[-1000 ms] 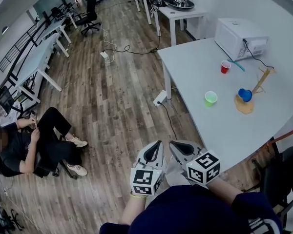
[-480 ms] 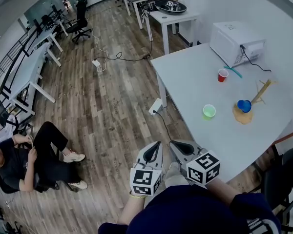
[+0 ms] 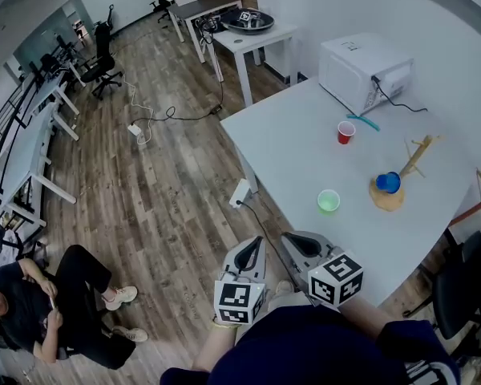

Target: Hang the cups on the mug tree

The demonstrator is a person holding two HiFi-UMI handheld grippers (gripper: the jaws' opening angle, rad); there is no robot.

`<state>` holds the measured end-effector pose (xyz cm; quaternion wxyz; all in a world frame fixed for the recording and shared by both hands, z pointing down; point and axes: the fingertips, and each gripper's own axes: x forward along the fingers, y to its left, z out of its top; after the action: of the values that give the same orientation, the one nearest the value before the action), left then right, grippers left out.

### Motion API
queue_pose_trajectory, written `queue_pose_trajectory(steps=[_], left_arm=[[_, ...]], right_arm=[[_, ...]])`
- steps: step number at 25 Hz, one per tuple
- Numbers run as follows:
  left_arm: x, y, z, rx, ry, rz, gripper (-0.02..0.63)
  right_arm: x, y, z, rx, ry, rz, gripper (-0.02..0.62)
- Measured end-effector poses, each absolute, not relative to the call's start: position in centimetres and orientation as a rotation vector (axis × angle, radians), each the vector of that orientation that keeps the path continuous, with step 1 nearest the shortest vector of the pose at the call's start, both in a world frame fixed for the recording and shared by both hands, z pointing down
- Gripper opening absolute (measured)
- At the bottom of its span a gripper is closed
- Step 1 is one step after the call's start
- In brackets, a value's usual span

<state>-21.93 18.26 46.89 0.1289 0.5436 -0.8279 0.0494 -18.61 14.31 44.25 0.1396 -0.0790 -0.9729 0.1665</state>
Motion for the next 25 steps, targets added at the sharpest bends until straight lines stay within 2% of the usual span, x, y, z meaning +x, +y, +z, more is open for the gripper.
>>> queue_pose_trajectory(steps=[10,25], left_arm=[[-23.0,11.4,48.4,1.780,-2.257,0.185,0.020],[-20.3,4.8,51.7,1.969,-2.002,0.297,0.021]], right_arm=[[-19.1,7.5,43.9,0.014,-2.874,0.513,0.029],[-13.5,1.0,45.1,0.391,-2.846,0.597,0.029]])
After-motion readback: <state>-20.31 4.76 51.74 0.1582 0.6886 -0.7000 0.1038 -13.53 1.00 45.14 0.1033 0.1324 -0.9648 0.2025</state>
